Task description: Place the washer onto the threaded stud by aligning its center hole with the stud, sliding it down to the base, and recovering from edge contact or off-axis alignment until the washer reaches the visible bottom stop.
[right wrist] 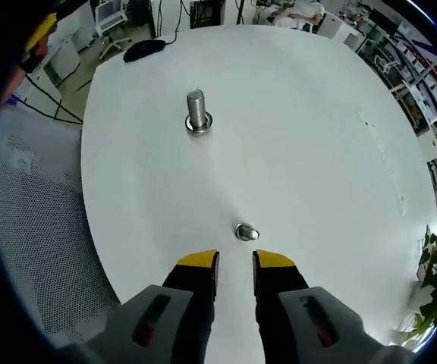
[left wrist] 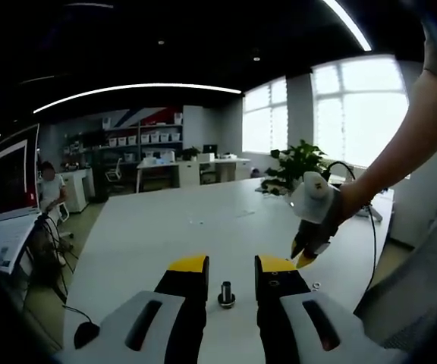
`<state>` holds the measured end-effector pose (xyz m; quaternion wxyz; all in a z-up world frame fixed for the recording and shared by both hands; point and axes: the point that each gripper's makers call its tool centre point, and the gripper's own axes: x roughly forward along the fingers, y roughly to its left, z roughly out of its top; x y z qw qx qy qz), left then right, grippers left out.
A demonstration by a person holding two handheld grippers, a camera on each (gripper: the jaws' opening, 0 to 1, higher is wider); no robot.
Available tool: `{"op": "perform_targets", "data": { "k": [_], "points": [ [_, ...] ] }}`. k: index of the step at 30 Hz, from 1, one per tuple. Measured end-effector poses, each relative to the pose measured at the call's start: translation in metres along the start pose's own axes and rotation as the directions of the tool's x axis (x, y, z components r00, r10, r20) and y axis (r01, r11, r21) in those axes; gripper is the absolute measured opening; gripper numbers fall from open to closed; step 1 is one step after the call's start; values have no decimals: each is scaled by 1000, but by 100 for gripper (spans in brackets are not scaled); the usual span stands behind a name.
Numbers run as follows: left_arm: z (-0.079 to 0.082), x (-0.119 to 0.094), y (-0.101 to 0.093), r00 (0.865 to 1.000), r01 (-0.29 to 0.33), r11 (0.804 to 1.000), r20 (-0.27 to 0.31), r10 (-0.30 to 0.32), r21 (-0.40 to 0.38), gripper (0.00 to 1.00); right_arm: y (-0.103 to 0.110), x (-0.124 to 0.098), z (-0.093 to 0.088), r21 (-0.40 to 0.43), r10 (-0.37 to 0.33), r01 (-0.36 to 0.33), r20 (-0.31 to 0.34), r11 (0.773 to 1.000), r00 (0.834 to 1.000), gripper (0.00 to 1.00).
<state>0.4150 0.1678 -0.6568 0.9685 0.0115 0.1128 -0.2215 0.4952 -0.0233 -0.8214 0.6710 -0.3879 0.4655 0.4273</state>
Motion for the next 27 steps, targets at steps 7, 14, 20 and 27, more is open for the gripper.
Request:
{"op": "perform_targets", "data": {
  "k": [7, 14, 20, 27],
  "points": [
    [1, 0, 0, 1000, 0, 1000, 7, 0, 2, 22, 5, -2, -9, 18, 0, 0, 0, 1000, 1000, 20],
    [3, -1, -1, 1000, 1, 1000, 11, -1, 1, 23, 9, -3, -16, 35, -1, 1, 2, 999, 1000, 21],
    [3, 0, -2, 1000, 4, 1000, 14, -4, 0, 23, 17, 0, -24, 43, 8, -8, -3, 999, 1000, 21],
    [4, 0, -1, 1000, 2, 1000, 16, -2, -10, 24, 27, 4, -30, 52, 26, -26, -10, 998, 1000, 21]
  ]
}}
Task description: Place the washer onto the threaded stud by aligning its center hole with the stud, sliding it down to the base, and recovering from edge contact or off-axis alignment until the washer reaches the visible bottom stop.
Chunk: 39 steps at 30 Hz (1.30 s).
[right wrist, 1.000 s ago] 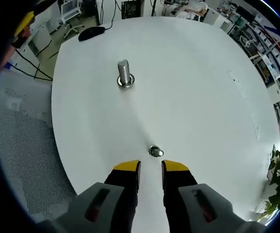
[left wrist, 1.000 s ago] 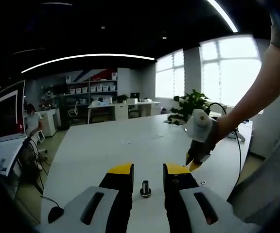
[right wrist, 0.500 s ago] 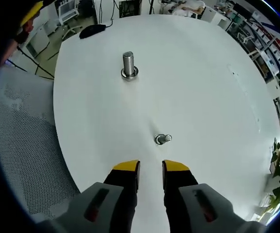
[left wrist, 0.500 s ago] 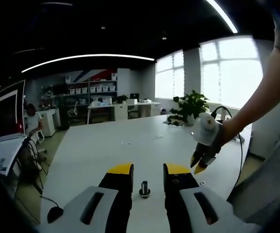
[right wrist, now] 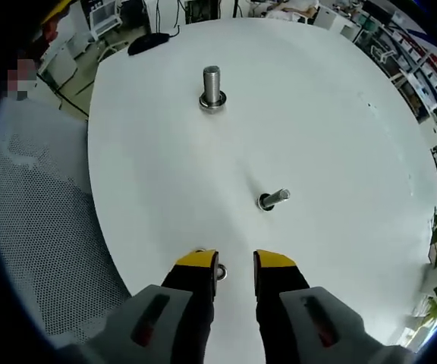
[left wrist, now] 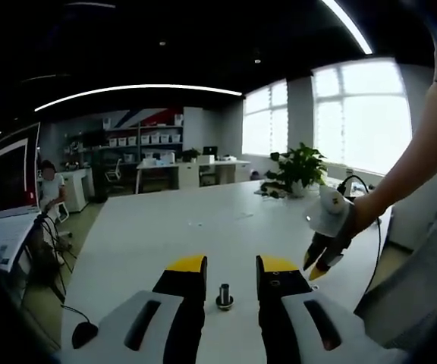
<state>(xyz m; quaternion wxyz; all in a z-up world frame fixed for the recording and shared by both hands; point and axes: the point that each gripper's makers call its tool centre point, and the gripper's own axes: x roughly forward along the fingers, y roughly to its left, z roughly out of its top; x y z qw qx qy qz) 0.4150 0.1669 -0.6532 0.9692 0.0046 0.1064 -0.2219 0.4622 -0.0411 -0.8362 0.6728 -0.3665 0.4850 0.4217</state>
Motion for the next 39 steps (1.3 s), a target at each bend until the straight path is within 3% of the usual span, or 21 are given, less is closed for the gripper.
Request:
{"op": "perform_targets", "data": {
  "k": [16, 39],
  "points": [
    [0, -1, 3, 1000, -9, 1000, 2, 9, -6, 24, 25, 13, -7, -41, 61, -62, -7, 997, 998, 21],
    [-4, -1, 2, 1000, -8, 1000, -15, 8, -1, 24, 39, 30, -17, -74, 88, -92, -45, 993, 995, 21]
  ]
}}
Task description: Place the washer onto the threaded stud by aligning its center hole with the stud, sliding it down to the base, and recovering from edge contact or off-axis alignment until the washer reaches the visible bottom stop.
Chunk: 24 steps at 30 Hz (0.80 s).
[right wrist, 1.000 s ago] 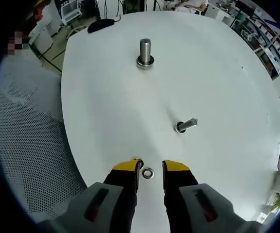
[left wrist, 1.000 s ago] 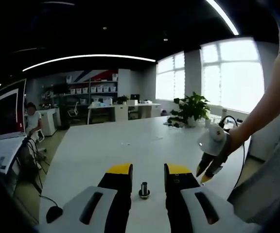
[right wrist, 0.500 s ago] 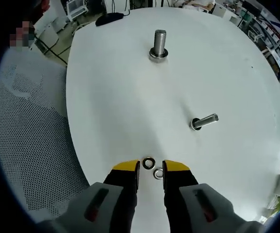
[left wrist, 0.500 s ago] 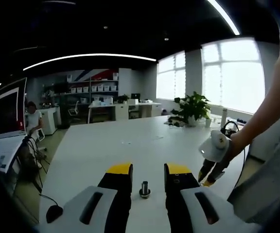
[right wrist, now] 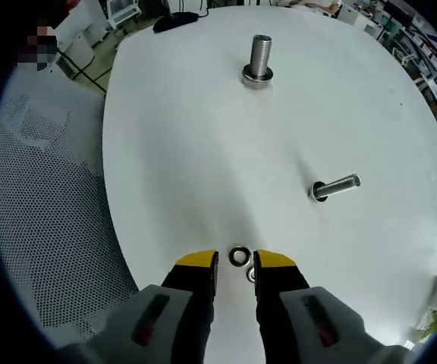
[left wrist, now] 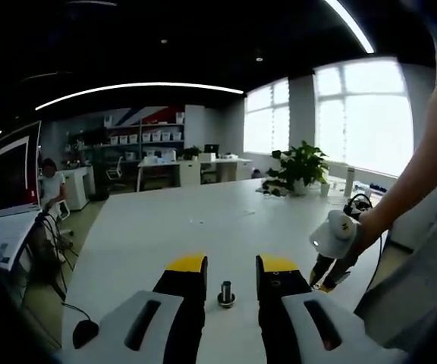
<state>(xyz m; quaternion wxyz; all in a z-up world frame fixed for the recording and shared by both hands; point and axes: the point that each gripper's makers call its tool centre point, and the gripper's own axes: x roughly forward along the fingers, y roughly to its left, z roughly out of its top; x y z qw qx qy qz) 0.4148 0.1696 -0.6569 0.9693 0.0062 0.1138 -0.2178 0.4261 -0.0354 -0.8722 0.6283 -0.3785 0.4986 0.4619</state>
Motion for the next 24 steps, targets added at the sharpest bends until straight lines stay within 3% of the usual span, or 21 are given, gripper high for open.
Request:
{"op": "perform_targets", "data": {
  "k": [24],
  "points": [
    [-1, 1, 2, 1000, -4, 1000, -4, 4, -5, 24, -5, 4, -3, 13, 1, -1, -4, 1000, 1000, 19]
  ]
}}
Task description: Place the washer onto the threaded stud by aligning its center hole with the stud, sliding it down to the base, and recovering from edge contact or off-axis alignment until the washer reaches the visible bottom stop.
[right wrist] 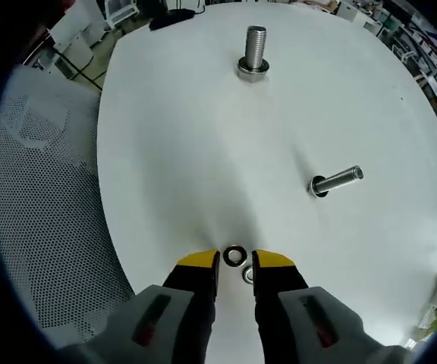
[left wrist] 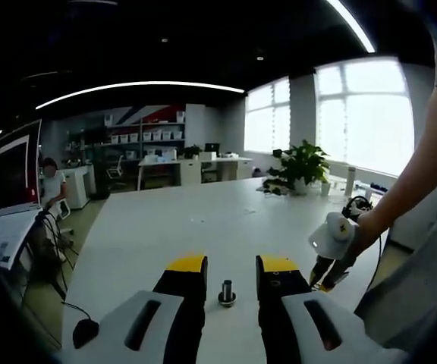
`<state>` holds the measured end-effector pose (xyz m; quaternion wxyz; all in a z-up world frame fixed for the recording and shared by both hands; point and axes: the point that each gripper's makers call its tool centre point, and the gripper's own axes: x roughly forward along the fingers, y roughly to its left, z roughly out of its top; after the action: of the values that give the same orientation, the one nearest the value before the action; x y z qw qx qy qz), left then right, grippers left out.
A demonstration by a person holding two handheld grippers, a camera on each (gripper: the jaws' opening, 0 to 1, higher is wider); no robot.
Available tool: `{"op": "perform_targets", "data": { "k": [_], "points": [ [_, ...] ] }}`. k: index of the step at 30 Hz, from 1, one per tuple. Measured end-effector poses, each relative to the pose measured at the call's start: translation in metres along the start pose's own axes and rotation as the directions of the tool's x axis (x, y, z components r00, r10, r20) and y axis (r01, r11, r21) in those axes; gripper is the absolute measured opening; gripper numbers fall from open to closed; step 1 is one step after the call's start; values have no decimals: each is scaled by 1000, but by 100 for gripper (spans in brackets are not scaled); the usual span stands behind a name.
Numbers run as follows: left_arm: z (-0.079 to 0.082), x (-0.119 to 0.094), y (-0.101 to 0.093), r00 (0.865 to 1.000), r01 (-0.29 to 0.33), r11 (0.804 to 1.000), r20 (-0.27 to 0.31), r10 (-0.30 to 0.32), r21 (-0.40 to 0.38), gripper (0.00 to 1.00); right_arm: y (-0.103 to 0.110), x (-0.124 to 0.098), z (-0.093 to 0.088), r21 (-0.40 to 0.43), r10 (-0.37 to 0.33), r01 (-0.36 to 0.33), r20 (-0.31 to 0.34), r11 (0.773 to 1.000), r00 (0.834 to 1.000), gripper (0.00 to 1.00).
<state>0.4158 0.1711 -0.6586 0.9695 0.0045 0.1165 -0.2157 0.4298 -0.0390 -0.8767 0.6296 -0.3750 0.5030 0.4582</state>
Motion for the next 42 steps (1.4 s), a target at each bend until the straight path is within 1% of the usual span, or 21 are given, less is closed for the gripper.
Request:
{"op": "perform_targets", "data": {
  "k": [8, 14, 15, 18, 20, 32, 34, 37, 42],
  "points": [
    [0, 0, 2, 1000, -4, 1000, 1, 4, -3, 24, 1, 1, -1, -19, -7, 7, 4, 1000, 1000, 15],
    [0, 1, 1, 1000, -2, 1000, 3, 2, -5, 24, 1, 1, 0, -6, -9, 9, -25, 1000, 1000, 14],
    [0, 1, 0, 1000, 0, 1000, 3, 0, -4, 24, 1, 1, 1, 1, -7, 7, -10, 1000, 1000, 14],
    [0, 1, -1, 1000, 5, 1000, 1, -5, -2, 24, 0, 0, 1, 31, -6, 6, -1, 1000, 1000, 14],
    [1, 1, -1, 1000, 4, 1000, 2, -4, 0, 24, 2, -1, 1, 19, -10, 10, -1, 1000, 1000, 14],
    [0, 0, 0, 1000, 2, 1000, 2, -2, -2, 23, -1, 1, -1, 19, -11, 11, 17, 1000, 1000, 14],
    [0, 0, 0, 1000, 0, 1000, 0, 0, -3, 23, -1, 0, -1, 29, -15, 15, 14, 999, 1000, 14],
    [0, 0, 1, 1000, -2, 1000, 1, 2, -4, 23, -3, -1, -3, 15, -20, 20, 8, 1000, 1000, 13],
    [0, 0, 0, 1000, -1, 1000, -2, 1, 0, 23, -6, -6, 0, 25, -30, 29, 30, 999, 999, 13]
  ]
}}
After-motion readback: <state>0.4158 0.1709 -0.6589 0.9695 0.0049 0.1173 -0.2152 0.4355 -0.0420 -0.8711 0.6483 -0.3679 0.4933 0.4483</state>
